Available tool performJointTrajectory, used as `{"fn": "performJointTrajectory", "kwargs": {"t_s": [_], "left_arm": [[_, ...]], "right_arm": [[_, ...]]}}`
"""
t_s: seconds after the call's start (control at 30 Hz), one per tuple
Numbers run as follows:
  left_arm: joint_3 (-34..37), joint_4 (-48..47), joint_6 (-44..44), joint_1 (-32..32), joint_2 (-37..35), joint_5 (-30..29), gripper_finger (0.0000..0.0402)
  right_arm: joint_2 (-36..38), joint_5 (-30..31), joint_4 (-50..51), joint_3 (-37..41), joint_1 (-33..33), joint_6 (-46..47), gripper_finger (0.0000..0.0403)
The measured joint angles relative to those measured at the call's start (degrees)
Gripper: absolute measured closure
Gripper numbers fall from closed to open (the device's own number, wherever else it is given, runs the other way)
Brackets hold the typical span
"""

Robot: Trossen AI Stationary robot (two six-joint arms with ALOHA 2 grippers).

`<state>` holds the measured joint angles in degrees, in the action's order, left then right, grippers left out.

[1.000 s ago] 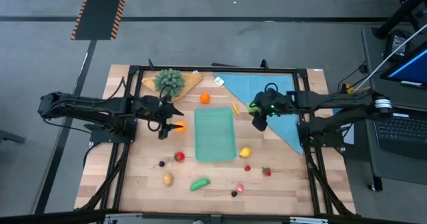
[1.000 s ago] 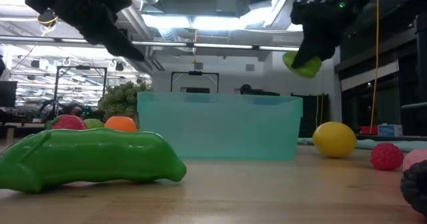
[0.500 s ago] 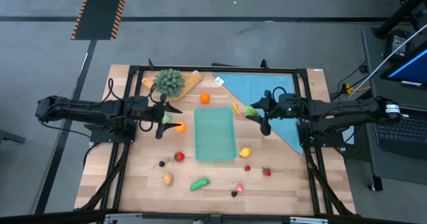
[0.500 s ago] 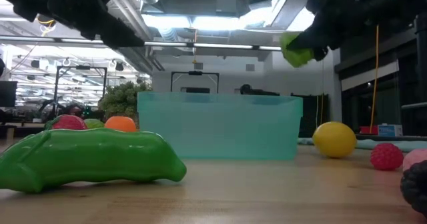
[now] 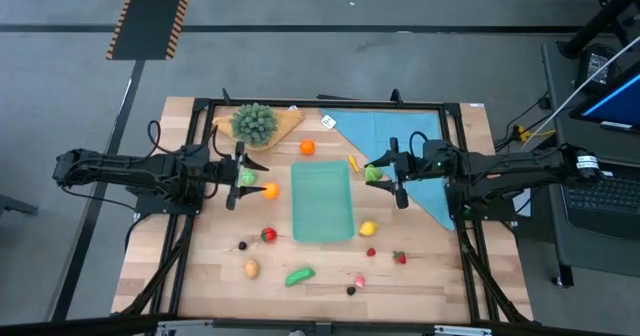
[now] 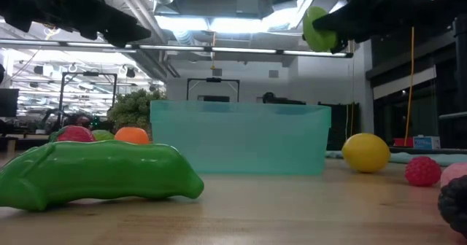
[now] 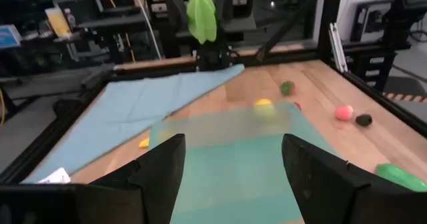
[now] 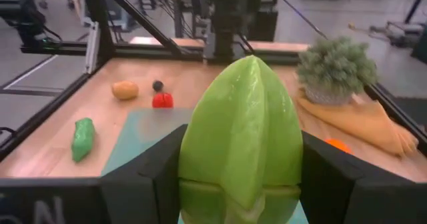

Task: Pick and placing Produce into tupperware
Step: Put the starfruit into the bin

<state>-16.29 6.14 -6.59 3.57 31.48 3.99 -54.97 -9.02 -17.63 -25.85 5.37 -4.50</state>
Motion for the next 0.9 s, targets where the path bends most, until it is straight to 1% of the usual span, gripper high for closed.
{"fn": "performJointTrajectory", "kwargs": {"t_s": [0.2,0.5,0.63,0.73,0.9], "left_arm": [[0.13,1.09,-0.69,0.00,-0.03,0.00,0.0159],[0.15,0.96,-0.57,0.00,-0.02,-0.02,0.0159],[0.15,0.89,0.34,0.00,-0.02,-0.02,0.0159],[0.15,0.84,0.42,0.00,-0.02,-0.03,0.0159],[0.15,0.84,0.42,0.00,-0.02,-0.04,0.0159]], "right_arm": [[-3.83,-2.55,-5.52,0.00,0.00,-0.69,0.0181],[-7.79,-2.68,-9.70,-0.02,0.04,-0.25,0.0177],[-9.98,-2.67,-9.80,-1.83,0.04,-0.22,0.0179],[-12.54,-2.66,-7.89,-4.12,0.04,-0.63,0.0181],[-17.51,-2.66,1.88,-11.12,0.04,-1.28,0.0181]]}}
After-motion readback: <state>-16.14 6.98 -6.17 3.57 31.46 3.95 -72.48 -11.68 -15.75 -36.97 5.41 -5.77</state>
